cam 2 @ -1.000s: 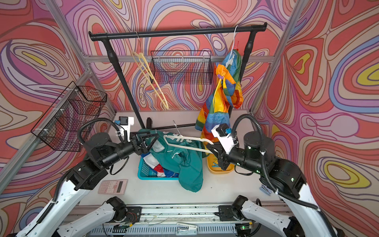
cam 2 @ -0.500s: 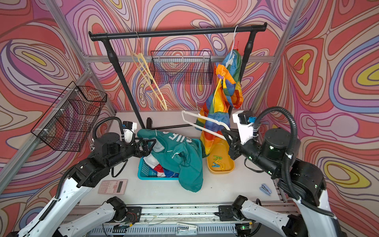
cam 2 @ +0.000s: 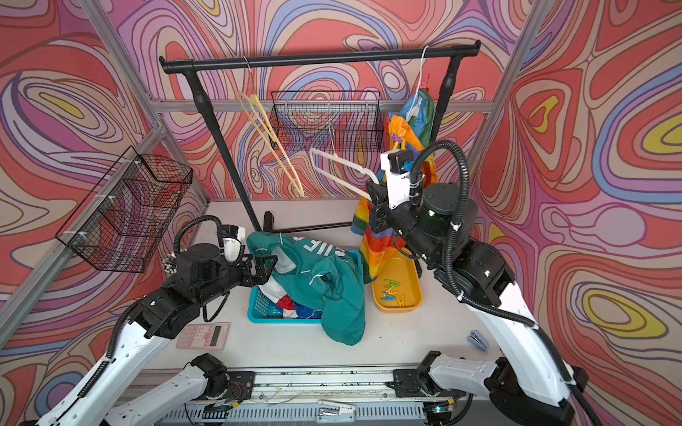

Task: Remove the clothespins securing jackets to the hanger
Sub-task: Place the hanger on the clothesline.

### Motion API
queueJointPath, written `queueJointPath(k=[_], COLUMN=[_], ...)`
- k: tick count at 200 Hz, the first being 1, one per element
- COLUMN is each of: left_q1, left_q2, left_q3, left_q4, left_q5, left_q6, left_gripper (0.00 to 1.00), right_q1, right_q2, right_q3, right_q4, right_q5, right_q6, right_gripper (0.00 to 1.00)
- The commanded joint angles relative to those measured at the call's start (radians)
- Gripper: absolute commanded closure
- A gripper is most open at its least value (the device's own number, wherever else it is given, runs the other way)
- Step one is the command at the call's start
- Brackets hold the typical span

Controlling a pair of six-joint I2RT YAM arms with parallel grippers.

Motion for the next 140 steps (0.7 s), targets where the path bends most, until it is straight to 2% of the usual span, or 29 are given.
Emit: queueJointPath(k=[1,140], left_q1=[0.018,0.037], left_q2=[-0.002,0.002], left_q3=[-0.018,-0.084], left_q4=[-0.018,0.007], left_q5=[0.026,0.031], left_q6=[-0.007,-0.011], left_gripper=[0.08,0.08], right_q1=[0.0,0.002], right_q2=[0.009,0.293], right_q3=[0.062,0.407], right_q4=[0.129,0.177], right_q5=[0.025,-0.026], right_q6=[-0.045,-0.127], right_gripper=[1.0,1.0])
